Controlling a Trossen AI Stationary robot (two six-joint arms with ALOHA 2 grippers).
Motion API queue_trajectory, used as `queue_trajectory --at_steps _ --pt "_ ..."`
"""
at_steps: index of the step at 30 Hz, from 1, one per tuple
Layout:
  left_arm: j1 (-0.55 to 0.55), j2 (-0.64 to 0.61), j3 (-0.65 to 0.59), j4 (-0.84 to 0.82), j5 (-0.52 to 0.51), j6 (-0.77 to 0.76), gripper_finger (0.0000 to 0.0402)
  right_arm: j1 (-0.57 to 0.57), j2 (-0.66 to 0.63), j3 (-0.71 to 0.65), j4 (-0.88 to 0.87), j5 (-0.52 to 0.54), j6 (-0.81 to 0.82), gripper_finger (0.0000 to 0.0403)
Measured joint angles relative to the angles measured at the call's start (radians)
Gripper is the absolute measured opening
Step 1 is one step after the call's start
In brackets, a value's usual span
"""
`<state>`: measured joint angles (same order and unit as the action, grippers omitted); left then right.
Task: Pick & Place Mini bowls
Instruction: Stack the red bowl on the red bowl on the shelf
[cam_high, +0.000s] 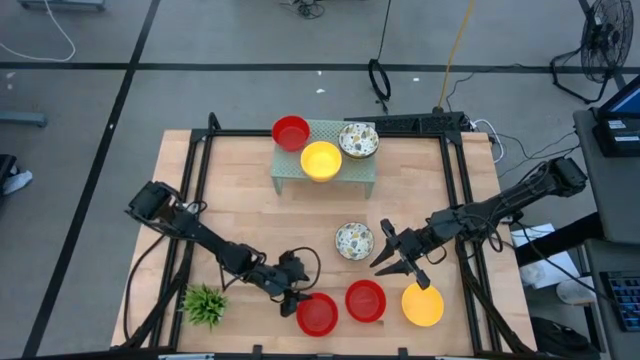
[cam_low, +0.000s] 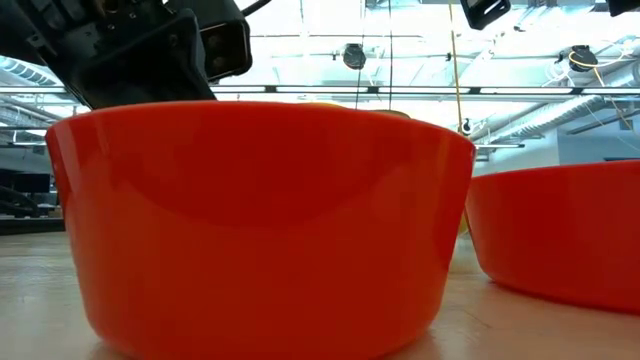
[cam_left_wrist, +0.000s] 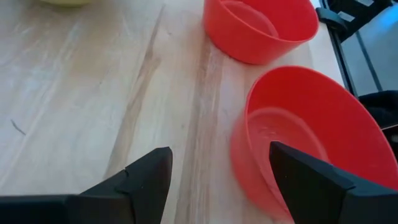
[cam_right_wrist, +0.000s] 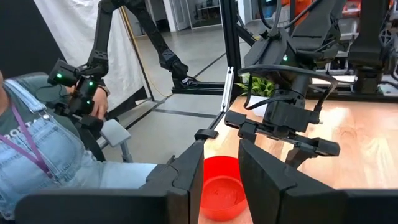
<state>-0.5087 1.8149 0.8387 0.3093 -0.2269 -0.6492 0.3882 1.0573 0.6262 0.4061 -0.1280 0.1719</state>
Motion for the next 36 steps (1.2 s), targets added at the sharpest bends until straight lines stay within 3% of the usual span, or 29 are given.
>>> queue_trajectory --at_steps 15,22,29,32,36 --pt "0.000 0.000 0.000 -0.021 -0.001 -0.047 0.0273 0.000 0.000 0.000 0.000 0.000 -0.009 0.0089" --pt "0.003 0.092 0.004 0.073 0.047 -0.086 0.0273 0.000 0.000 0.000 0.000 0.000 -0.009 0.0089" --pt "0.008 0.106 0.005 0.096 0.063 -0.066 0.0273 0.000 0.000 0.000 0.000 0.000 -0.009 0.0089" --pt "0.009 0.106 0.005 0.103 0.068 -0.063 0.0255 0.000 0.000 0.000 0.000 0.000 -0.009 0.0089" --pt "0.013 0.107 0.005 0.104 0.086 -0.067 0.0190 0.000 0.000 0.000 0.000 0.000 -0.009 0.0089"
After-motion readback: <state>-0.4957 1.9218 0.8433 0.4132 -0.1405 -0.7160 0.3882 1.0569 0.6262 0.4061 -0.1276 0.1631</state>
